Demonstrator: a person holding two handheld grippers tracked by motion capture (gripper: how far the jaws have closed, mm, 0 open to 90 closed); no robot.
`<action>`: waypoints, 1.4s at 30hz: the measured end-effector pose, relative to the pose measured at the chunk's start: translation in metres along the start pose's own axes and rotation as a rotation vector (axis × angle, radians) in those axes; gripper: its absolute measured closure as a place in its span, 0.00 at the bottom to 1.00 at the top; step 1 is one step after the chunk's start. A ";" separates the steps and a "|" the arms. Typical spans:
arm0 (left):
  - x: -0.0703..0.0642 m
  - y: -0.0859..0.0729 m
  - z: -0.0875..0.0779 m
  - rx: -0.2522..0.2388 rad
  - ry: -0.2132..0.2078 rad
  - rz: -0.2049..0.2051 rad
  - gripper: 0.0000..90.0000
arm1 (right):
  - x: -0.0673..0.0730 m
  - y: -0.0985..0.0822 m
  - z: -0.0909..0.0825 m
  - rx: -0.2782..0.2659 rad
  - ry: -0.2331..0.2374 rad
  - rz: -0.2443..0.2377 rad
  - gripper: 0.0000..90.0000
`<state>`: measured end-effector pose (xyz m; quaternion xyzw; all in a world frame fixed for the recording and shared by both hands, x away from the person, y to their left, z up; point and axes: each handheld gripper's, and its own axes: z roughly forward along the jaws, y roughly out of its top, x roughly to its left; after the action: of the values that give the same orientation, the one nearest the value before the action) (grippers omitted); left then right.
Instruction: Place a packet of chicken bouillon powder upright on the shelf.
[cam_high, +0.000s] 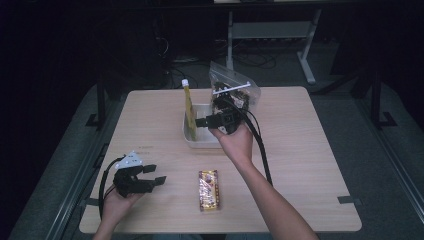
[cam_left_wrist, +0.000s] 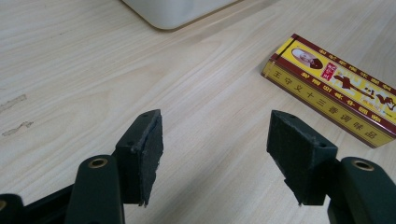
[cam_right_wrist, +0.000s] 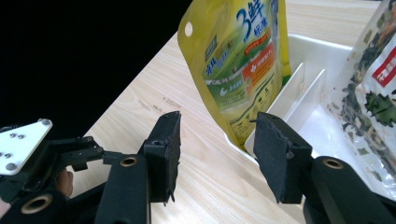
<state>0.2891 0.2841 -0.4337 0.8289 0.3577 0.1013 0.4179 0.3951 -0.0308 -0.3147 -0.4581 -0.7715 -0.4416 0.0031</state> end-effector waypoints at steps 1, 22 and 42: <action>0.000 0.000 0.000 0.000 -0.001 0.000 0.39 | 0.000 -0.001 0.000 0.000 0.002 -0.001 0.56; -0.007 0.003 0.005 0.007 -0.018 0.010 0.38 | -0.015 -0.023 -0.002 0.021 0.010 -0.001 0.54; -0.016 0.006 0.009 0.008 -0.031 0.025 0.37 | -0.022 -0.042 -0.007 0.033 0.023 -0.038 0.52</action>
<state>0.2848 0.2655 -0.4324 0.8366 0.3412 0.0922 0.4186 0.3754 -0.0594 -0.3482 -0.4383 -0.7870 -0.4340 0.0113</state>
